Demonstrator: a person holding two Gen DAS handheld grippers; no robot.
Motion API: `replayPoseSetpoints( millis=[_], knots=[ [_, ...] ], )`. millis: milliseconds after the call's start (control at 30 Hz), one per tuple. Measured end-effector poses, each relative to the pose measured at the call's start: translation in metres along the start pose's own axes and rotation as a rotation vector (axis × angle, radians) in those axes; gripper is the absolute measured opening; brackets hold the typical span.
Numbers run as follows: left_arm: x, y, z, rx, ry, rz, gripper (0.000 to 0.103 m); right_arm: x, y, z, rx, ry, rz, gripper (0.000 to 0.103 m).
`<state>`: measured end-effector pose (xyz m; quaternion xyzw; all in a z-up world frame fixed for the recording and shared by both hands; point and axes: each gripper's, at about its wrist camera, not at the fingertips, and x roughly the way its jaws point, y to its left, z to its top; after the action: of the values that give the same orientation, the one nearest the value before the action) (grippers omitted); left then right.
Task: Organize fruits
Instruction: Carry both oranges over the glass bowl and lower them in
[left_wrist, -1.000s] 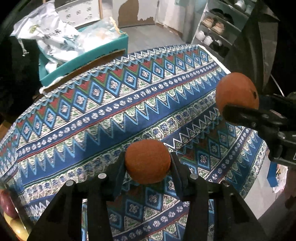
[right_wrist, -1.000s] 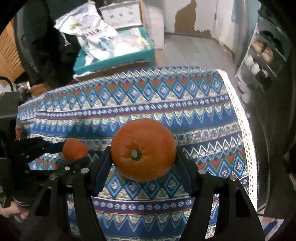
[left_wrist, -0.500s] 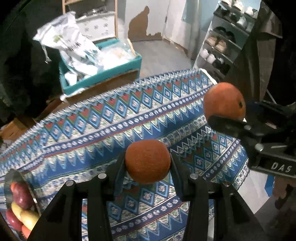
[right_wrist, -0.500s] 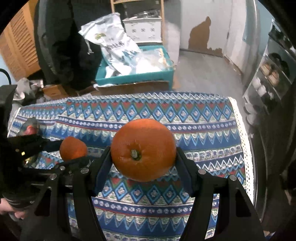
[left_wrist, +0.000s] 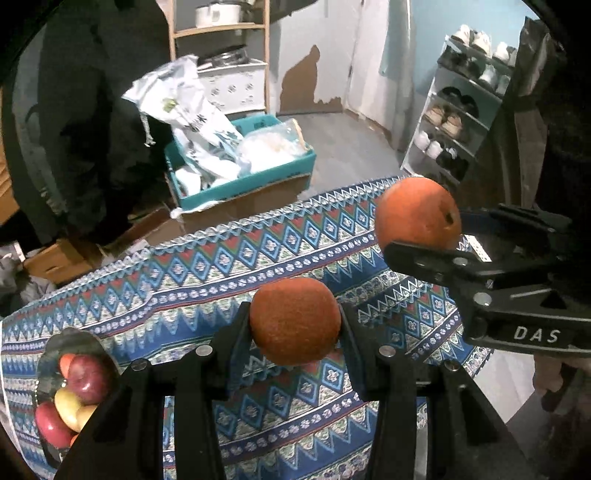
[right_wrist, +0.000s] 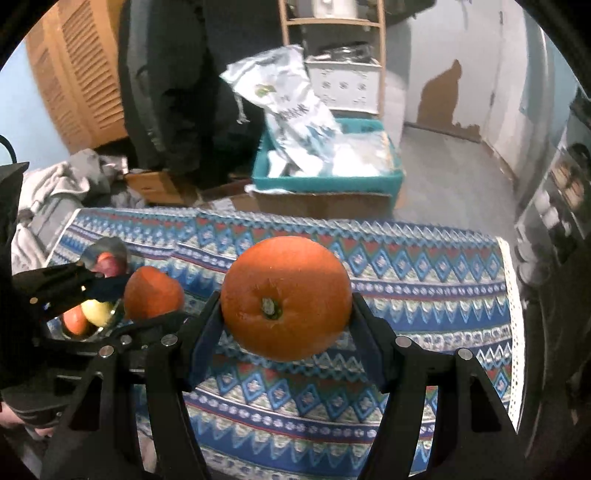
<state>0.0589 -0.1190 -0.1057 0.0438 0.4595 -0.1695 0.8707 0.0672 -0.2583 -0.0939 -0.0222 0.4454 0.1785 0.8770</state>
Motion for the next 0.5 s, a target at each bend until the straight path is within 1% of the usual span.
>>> replayPoseSetpoints(
  millis=[233,500],
  knots=[
    [-0.025,0.025,-0.008,-0.045,-0.023,0.008,0.046,-0.006,0.034,0.014,-0.055,-0.025,0.035,0.066],
    [-0.049,0.057,-0.02,-0.112,-0.041,0.02,0.046,-0.005,0.069,0.025,-0.101,-0.029,0.069,0.066]
  ],
)
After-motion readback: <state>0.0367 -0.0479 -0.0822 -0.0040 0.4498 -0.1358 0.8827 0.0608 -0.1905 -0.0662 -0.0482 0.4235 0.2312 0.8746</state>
